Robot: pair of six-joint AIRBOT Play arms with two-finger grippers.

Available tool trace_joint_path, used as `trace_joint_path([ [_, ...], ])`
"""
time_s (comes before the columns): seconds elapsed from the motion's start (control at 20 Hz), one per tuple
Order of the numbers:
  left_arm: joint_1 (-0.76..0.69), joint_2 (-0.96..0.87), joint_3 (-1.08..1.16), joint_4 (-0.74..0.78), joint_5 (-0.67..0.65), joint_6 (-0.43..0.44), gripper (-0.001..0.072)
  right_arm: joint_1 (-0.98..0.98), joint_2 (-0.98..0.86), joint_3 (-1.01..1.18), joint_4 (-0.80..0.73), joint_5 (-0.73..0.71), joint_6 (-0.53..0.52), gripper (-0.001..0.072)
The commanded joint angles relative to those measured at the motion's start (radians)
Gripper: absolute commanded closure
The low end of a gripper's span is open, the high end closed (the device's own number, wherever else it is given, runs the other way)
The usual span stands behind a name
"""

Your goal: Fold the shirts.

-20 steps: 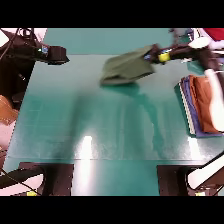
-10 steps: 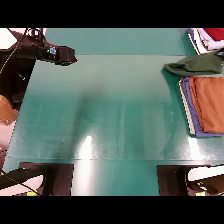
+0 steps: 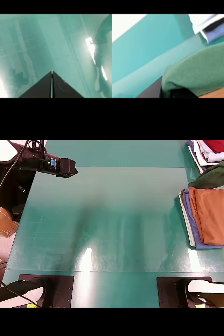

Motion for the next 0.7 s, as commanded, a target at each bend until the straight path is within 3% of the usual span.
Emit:
trace_joint_path([
  [0.0, 0.0, 0.0, 0.0, 0.0, -0.005, 0.0, 0.0679, -0.014, 0.085, 0.001, -0.008, 0.068, 0.0, 0.069],
  [0.3, 0.0, 0.0, 0.0, 0.002, -0.042, 0.009, 0.068, -0.016, 0.188, -0.087, -0.2, 0.293, 0.014, 0.069],
  [0.4, 0.0, 0.0, 0.0, 0.003, -0.049, 0.01, 0.0679, -0.029, 0.263, -0.224, -0.285, 0.319, 0.029, 0.069],
  [0.65, 0.0, 0.0, 0.0, 0.003, -0.055, 0.035, 0.0679, -0.135, 0.473, -0.64, -0.295, 0.35, 0.031, 0.0688],
])
